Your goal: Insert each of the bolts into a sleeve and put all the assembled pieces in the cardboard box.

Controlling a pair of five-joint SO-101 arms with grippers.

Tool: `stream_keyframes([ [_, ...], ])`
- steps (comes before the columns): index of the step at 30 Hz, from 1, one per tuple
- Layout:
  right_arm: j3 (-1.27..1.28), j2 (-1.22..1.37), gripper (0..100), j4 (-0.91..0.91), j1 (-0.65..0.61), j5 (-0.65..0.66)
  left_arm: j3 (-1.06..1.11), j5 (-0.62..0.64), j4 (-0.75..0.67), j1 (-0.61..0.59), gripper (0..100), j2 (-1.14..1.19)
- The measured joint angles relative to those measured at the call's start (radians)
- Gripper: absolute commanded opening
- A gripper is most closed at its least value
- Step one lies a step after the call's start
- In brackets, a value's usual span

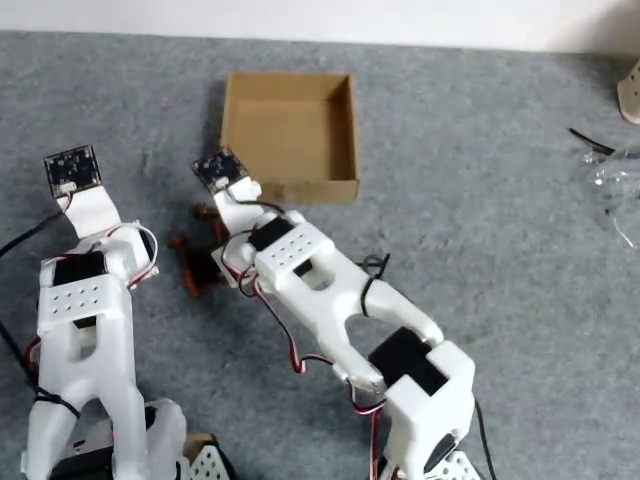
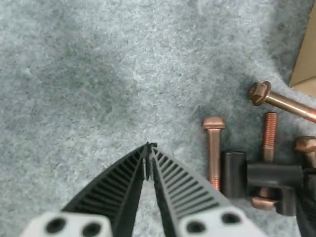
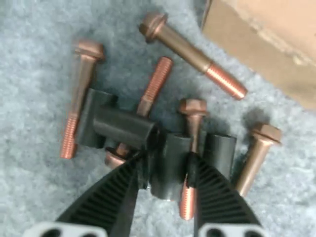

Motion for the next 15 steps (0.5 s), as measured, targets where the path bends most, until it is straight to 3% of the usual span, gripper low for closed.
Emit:
stream_keyframes([
  [15, 0.005, 0.000, 11.7, 0.018, -0.003, 0.000, 0.000, 0.000, 0.000, 0.000, 1, 0.000],
])
